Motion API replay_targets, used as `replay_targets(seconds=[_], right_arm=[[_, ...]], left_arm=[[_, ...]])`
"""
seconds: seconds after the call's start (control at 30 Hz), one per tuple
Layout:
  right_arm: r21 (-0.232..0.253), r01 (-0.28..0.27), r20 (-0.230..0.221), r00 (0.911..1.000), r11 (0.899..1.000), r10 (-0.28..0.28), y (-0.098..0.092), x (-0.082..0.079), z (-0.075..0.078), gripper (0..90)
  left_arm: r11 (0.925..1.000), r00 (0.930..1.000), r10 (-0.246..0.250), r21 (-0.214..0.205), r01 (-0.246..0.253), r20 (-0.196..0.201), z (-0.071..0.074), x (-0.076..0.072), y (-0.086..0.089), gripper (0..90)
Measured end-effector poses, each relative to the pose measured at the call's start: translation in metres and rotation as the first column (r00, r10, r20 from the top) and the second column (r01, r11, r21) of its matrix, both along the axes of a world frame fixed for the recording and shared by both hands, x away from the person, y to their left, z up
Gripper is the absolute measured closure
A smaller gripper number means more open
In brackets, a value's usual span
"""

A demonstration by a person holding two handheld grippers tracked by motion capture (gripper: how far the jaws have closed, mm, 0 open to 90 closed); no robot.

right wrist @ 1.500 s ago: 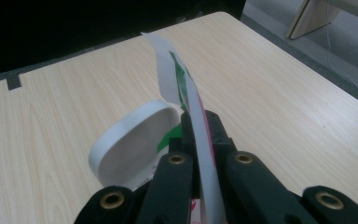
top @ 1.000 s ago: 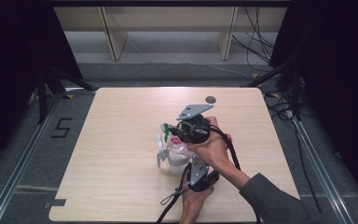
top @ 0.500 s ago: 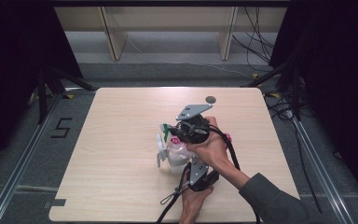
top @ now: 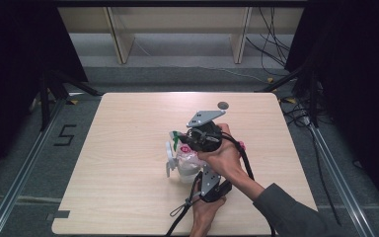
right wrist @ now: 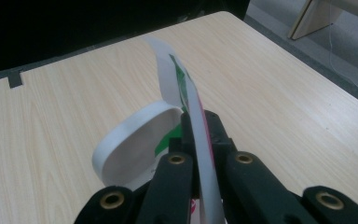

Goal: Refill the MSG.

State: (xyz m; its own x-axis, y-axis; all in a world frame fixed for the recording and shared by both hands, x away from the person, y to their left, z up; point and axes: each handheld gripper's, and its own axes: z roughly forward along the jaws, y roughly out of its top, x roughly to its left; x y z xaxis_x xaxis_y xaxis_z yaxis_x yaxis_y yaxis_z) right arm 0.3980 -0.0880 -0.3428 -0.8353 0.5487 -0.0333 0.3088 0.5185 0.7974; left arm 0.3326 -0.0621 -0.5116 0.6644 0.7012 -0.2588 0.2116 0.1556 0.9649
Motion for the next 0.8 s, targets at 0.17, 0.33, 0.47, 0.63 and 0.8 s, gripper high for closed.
replay_targets(seconds=[0.17, 0.33, 0.47, 0.63, 0.8], right_arm=[[0.006, 0.007, -0.013, 0.9999, 1.000, -0.007, 0.0001, -0.0004, 0.0000, 90.0], [0.007, -0.015, 0.015, 0.9998, 1.000, 0.015, 0.0002, 0.0003, 0.0004, 90.0], [0.009, -0.011, 0.011, 0.9999, 1.000, 0.011, -0.0003, -0.0027, 0.0021, 90.0], [-0.002, -0.020, 0.014, 0.9997, 1.000, 0.020, 0.0002, -0.0033, 0.0017, 90.0], [0.007, -0.003, 0.014, 0.9999, 1.000, 0.003, 0.0006, -0.0025, 0.0009, 90.0]], left_arm=[[1.0000, 1.0000, 0.000, -0.001, 0.000, 0.001, 0.0001, 0.0000, 0.0000, 72.7], [1.0000, 1.0000, 0.000, 0.000, 0.000, 0.003, 0.0004, 0.0004, 0.0003, 72.8], [1.0000, 1.0000, -0.003, 0.003, 0.003, 0.005, 0.0013, 0.0005, 0.0001, 72.8], [0.9999, 0.9999, -0.011, -0.004, 0.011, 0.000, 0.0006, 0.0007, -0.0001, 72.9], [1.0000, 0.9999, -0.009, 0.001, 0.009, 0.006, 0.0001, 0.0013, 0.0004, 72.9]])
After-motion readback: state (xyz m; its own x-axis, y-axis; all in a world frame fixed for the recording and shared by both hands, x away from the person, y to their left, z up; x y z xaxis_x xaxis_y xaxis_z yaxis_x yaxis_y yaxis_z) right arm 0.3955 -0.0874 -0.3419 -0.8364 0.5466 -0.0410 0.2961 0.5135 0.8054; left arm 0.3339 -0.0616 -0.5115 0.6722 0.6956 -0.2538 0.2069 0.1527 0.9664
